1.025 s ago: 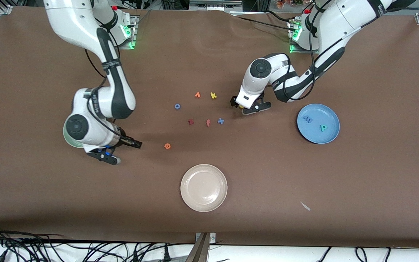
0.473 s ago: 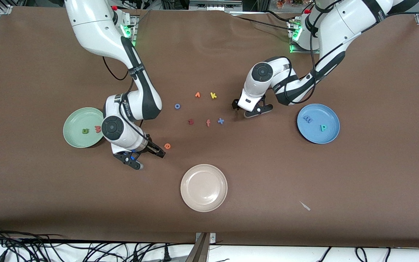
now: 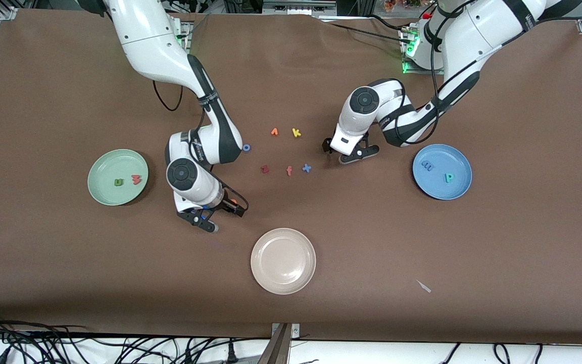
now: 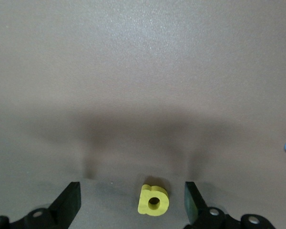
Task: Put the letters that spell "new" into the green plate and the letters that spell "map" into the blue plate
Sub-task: 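Grasp the yellow letter with the left gripper while the right gripper grasps the orange e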
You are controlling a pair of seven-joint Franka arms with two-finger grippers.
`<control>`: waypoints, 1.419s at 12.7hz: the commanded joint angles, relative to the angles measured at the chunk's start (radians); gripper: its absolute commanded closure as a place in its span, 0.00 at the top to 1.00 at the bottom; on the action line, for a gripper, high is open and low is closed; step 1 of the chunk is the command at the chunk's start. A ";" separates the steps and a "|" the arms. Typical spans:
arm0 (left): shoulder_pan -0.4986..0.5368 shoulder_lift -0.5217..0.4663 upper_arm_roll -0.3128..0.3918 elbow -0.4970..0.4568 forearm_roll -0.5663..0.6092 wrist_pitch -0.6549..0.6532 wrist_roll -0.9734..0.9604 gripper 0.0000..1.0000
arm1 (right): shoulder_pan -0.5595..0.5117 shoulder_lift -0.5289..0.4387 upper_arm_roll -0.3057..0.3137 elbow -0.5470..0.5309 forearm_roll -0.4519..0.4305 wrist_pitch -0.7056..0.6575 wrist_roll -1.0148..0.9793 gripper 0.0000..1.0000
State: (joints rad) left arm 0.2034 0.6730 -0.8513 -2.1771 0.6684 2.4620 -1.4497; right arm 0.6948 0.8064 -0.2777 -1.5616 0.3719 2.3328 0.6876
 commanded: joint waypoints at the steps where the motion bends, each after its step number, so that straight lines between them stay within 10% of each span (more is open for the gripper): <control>1: -0.002 0.007 0.003 0.011 0.037 0.003 -0.028 0.96 | 0.005 0.028 -0.005 0.031 0.016 0.002 0.007 0.99; 18: -0.079 0.028 0.057 0.054 0.023 0.000 -0.046 0.67 | 0.026 0.019 -0.003 0.031 0.019 -0.016 -0.008 0.02</control>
State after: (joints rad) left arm 0.1476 0.6890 -0.8094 -2.1385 0.6684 2.4652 -1.4680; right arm 0.7111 0.8176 -0.2772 -1.5442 0.3723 2.3315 0.6879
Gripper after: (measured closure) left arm 0.300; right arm 0.718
